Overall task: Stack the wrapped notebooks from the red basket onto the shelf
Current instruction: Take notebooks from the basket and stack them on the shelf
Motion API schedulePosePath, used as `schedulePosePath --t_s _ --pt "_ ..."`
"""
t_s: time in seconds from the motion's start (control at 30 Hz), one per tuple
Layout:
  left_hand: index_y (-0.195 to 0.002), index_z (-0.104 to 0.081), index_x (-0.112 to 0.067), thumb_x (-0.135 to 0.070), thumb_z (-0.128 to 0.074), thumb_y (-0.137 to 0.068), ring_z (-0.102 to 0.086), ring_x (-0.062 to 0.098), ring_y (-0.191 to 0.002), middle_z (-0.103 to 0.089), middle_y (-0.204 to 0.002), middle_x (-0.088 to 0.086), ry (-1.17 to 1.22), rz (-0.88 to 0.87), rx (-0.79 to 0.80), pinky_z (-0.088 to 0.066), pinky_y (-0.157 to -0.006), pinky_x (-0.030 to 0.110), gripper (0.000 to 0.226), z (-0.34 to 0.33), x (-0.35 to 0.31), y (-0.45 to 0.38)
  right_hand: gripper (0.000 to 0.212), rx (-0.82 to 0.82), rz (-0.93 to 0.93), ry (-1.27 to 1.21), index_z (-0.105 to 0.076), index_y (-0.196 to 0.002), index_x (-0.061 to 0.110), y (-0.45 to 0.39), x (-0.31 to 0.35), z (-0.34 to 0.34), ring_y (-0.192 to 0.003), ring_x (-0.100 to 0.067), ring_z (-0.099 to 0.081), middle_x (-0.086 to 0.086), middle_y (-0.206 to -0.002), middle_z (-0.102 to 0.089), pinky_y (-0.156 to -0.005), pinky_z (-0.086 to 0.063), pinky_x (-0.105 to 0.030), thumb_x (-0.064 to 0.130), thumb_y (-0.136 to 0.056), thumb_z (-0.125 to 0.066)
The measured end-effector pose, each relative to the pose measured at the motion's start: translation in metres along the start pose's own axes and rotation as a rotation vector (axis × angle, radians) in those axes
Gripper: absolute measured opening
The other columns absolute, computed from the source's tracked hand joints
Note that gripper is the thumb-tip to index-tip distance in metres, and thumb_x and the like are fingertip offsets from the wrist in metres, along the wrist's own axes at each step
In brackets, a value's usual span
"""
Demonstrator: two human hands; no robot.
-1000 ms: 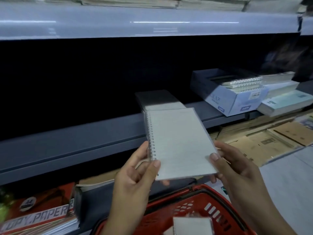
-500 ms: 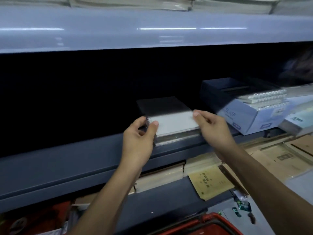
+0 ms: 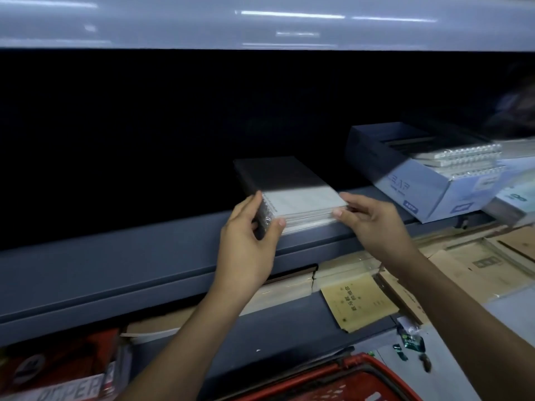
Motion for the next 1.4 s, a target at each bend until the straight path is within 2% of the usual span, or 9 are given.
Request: schedulePosePath --t_s 0.27,0.43,0.6,0.7,0.83,1.0,1.07,1.17,1.4 --pt "-0.150 -0.041 -0.025 -0.026 -0.072 -0.090 -0.055 0.005 -0.124 -0.051 -0.143 -0.009 0.072 0.064 -0.004 -0.047 -0.106 0.026 0.067 0.009 -0.009 0.020 0.062 -0.066 -0.015 -0.012 -0.047 -0.147 0.019 0.030 0.007 0.004 -0.114 -0.008 -0.062 -0.001 -0.134 -0.059 -0.091 -0.046 -0.020 0.037 -0.092 -0.068" --pt "-0.128 -0.062 -0.020 -0.015 -0.069 -0.092 -0.068 0.003 -0.099 -0.070 -0.118 -0.003 0.280 0.153 -0.097 -0.054 -0.087 0.018 0.036 0.022 -0.012 0.070 0.045 -0.132 -0.012 0.019 -0.056 -0.137 0.024 0.103 0.012 0.015 -0.109 -0.013 -0.064 0.002 -0.127 -0.063 -0.081 -0.053 -0.028 0.034 -0.095 -0.065" --pt "-0.106 -0.067 -0.019 -0.008 -0.065 -0.093 -0.071 0.021 -0.090 -0.075 -0.098 0.006 0.508 0.432 -0.028 -0.059 -0.083 0.027 0.016 0.009 0.022 0.152 0.029 0.096 -0.139 0.159 -0.065 -0.119 0.023 0.193 -0.013 0.012 -0.101 0.006 -0.063 0.010 -0.114 -0.067 -0.075 -0.047 -0.004 0.032 -0.092 -0.069" --pt "-0.106 -0.068 -0.019 -0.007 -0.067 -0.092 -0.070 0.018 -0.092 -0.075 -0.098 0.002 0.417 0.563 0.128 -0.057 -0.088 0.030 0.019 -0.010 0.057 0.204 0.017 0.345 -0.311 0.314 -0.062 -0.104 0.033 0.241 -0.050 0.003 -0.095 0.005 -0.063 0.013 -0.106 -0.067 -0.085 -0.048 -0.012 0.032 -0.089 -0.072" --pt "-0.120 -0.065 -0.004 -0.002 -0.067 -0.091 -0.064 0.017 -0.090 -0.072 -0.100 0.005 0.257 0.742 0.354 -0.051 -0.085 0.029 0.030 -0.037 0.103 0.249 0.046 0.629 -0.564 0.534 -0.058 -0.124 0.019 0.281 -0.096 -0.010 -0.109 -0.016 -0.063 0.003 -0.109 -0.066 -0.088 -0.043 -0.021 0.038 -0.086 -0.075" --pt "-0.102 -0.061 -0.012 0.003 -0.065 -0.089 -0.066 0.017 -0.068 -0.072 -0.071 -0.005 0.188 0.973 0.384 -0.054 -0.065 0.026 0.021 -0.069 0.138 0.264 0.086 0.408 -0.766 0.475 -0.030 -0.139 -0.003 0.285 -0.135 -0.011 -0.116 -0.033 -0.062 -0.013 -0.125 -0.060 -0.089 -0.052 -0.036 0.038 -0.080 -0.078" --pt "-0.101 -0.060 -0.016 0.002 -0.064 -0.088 -0.064 0.011 -0.064 -0.070 -0.073 -0.007 0.153 1.008 0.385 -0.052 -0.054 0.020 0.023 -0.082 0.148 0.269 0.078 0.395 -0.822 0.396 -0.040 -0.131 0.002 0.285 -0.151 -0.011 -0.095 -0.030 -0.071 -0.014 -0.112 -0.066 -0.079 -0.060 -0.044 0.041 -0.076 -0.078" --pt "-0.092 -0.059 -0.021 0.007 -0.063 -0.085 -0.060 0.011 -0.077 -0.062 -0.086 -0.004 0.101 0.964 0.419 -0.045 -0.062 0.017 0.029 -0.097 0.156 0.279 0.017 0.443 -0.750 0.372 -0.065 -0.077 0.015 0.290 -0.168 -0.018 -0.051 -0.010 -0.059 -0.001 -0.064 -0.062 -0.054 -0.051 -0.031 0.028 -0.084 -0.074" --pt "-0.133 -0.058 -0.016 -0.006 -0.071 -0.087 -0.061 0.008 -0.096 -0.064 -0.097 -0.015 0.067 0.852 0.507 -0.049 -0.083 0.015 0.049 -0.095 0.160 0.291 0.019 0.525 -0.576 0.465 -0.065 -0.065 0.014 0.291 -0.173 -0.029 -0.041 -0.009 -0.060 0.004 -0.045 -0.061 -0.048 -0.051 -0.027 0.014 -0.085 -0.064"
Point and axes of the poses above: each hand's wrist, its own y-axis away from the middle knuckle, its own z-axis out of the back of the hand, x = y × z, the point moved 1 cm from there along -y, towards the middle knuckle
